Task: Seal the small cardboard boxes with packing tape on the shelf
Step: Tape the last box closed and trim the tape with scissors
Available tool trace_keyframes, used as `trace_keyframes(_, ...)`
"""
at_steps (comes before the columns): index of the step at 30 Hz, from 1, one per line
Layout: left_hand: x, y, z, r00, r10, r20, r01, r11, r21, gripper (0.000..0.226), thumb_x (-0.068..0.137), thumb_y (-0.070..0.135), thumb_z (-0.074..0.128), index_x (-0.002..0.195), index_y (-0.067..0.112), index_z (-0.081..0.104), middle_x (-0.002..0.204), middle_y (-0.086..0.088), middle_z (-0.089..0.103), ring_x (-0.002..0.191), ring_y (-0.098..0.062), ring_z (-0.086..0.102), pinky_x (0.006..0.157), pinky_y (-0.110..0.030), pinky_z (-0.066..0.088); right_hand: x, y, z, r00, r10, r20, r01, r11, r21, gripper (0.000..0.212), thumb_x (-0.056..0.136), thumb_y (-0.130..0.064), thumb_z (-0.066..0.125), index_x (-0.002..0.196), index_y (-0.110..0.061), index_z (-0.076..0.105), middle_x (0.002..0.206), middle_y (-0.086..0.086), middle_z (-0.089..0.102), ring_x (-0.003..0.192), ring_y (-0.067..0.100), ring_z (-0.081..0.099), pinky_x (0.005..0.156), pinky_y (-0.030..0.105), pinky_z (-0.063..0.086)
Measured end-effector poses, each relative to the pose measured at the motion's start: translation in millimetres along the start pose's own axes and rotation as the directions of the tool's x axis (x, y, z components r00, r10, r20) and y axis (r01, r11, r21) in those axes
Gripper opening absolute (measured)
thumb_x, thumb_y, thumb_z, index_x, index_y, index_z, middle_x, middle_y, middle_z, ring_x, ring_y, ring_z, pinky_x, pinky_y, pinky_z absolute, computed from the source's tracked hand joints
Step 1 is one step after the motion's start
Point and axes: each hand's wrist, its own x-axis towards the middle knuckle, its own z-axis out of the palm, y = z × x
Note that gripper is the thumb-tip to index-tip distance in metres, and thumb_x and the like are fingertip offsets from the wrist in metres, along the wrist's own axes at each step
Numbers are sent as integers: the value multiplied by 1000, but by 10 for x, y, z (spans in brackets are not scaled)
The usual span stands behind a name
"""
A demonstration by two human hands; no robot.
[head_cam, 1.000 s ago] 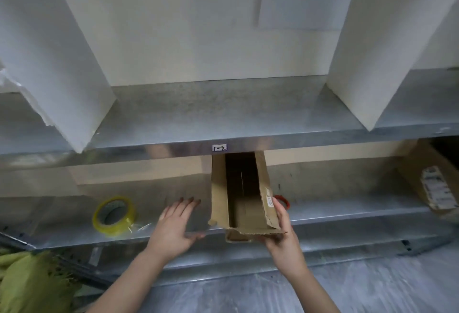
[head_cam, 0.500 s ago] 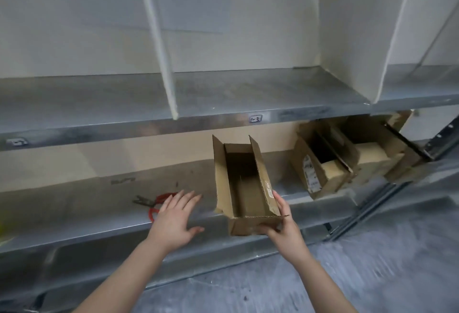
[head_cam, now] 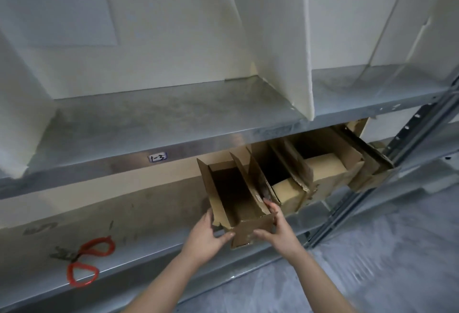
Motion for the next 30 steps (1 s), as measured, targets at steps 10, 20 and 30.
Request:
trace_keyframes(10,317,122,347,990,-136,35,141,960,-241,56,84,38,73,130,27,44,110,13,66,102,-3,63,89,-17,48,220,168,351,794,246,-555,-232,968,98,51,77,-17,82,124,-16,61,115,3,69,110,21,63,90,29,47)
trace_keyframes(20,355,-69,252,971,-158,180,173,982,-73,71,82,49,69,141,21,41,137,0,53,124,-16,52,109,-38,40,209,343,389,801,374,-467,-279,924,261,46,86,-18,74,126,-18,52,119,2,64,114,20,59,95,35,46)
trace_keyframes(30,203,-236,-516,986,125,109,-165,797,580,64,95,56,41,151,31,23,160,2,20,147,-20,16,117,-38,16,-100,120,138,910,73,-407,-257,870,-420,69,87,-48,66,145,-24,37,143,1,49,136,23,40,106,40,40)
